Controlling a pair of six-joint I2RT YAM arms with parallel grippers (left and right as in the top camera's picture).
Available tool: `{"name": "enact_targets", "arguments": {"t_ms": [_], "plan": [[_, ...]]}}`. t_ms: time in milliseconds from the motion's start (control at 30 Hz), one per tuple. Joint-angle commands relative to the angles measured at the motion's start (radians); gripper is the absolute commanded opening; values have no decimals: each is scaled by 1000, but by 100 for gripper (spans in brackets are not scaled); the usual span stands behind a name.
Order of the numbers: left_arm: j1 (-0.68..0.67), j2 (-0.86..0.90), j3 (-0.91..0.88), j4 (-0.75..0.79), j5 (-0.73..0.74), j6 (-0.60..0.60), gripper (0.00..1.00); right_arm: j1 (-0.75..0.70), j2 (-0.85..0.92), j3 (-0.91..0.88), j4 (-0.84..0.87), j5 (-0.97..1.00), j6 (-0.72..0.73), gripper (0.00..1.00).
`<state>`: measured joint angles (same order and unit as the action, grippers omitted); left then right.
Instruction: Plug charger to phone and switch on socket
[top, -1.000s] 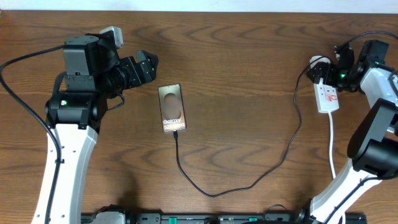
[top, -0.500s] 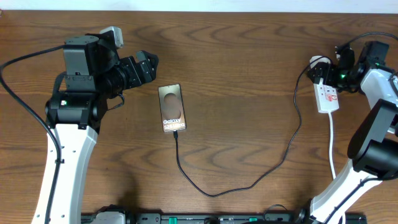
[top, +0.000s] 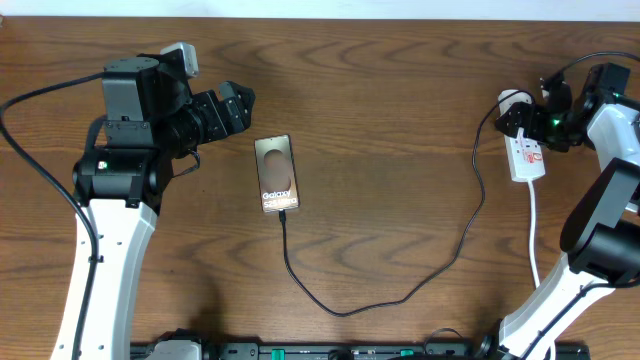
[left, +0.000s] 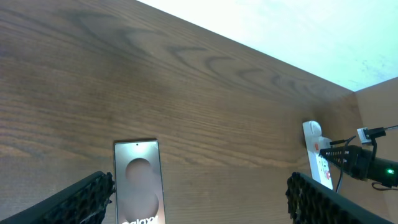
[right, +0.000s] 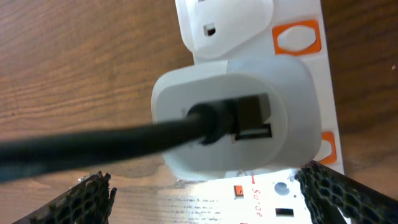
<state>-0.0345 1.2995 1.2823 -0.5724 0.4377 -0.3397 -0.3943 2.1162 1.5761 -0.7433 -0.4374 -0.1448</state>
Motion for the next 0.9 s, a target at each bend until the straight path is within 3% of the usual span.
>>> {"name": "enact_targets", "arguments": {"t_ms": [0,867], "plan": [[5,-6,-2,0,-12,6,91,-3,27,13,23,-6,-52,96],[5,-6,-2,0,-12,6,91,38,27,12,22,-122,36,94]]}}
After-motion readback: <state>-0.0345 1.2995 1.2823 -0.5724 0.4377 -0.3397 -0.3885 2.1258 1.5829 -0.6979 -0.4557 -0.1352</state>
